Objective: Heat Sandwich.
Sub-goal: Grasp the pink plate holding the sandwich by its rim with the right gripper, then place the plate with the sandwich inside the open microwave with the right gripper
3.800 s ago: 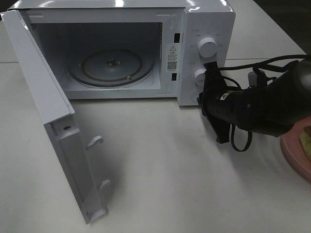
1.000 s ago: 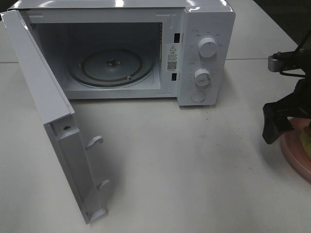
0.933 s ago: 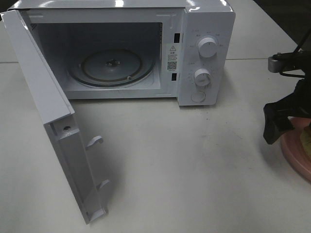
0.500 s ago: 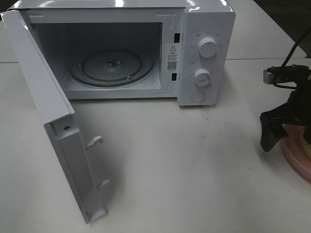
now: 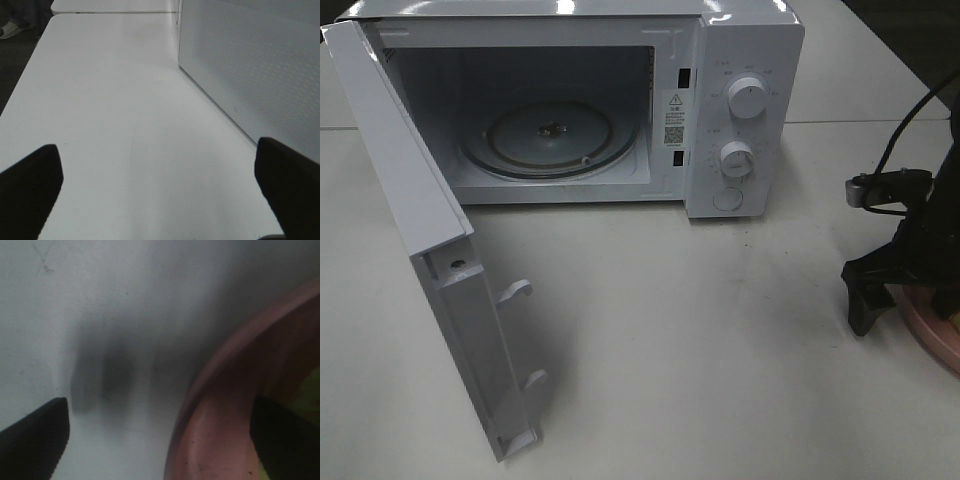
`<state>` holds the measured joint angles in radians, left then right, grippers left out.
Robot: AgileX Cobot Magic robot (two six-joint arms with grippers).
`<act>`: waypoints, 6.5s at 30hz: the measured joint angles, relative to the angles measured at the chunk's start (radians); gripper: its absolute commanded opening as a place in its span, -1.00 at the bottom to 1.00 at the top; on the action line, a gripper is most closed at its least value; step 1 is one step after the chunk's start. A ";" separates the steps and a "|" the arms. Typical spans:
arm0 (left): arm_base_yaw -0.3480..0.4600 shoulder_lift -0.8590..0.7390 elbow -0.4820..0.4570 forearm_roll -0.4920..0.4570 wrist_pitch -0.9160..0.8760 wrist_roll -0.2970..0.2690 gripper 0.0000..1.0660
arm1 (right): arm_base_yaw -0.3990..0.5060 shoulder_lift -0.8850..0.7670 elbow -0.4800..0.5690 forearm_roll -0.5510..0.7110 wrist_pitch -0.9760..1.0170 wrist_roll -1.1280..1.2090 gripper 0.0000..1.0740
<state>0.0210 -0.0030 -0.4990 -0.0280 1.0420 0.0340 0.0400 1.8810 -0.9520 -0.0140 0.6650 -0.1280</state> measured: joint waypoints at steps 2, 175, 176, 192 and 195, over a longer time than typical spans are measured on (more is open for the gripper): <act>0.000 0.000 0.000 0.000 0.000 0.000 0.90 | -0.001 0.009 0.000 0.000 -0.004 0.000 0.71; 0.000 0.000 0.000 0.000 0.000 0.000 0.90 | 1.065 -0.529 0.290 -0.451 0.301 0.219 -0.99; 0.000 0.000 0.000 0.000 0.000 0.000 0.90 | 1.065 -0.529 0.290 -0.452 0.293 0.201 -0.99; 0.000 0.000 0.000 0.000 0.000 0.000 0.90 | 1.065 -0.529 0.290 -0.453 0.159 -0.090 -0.99; 0.000 0.000 0.000 0.000 0.000 0.000 0.90 | 1.065 -0.529 0.290 -0.453 0.146 -0.166 -0.98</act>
<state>0.0210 -0.0030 -0.4990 -0.0280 1.0420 0.0340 1.1050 1.3520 -0.6620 -0.4670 0.8110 -0.2940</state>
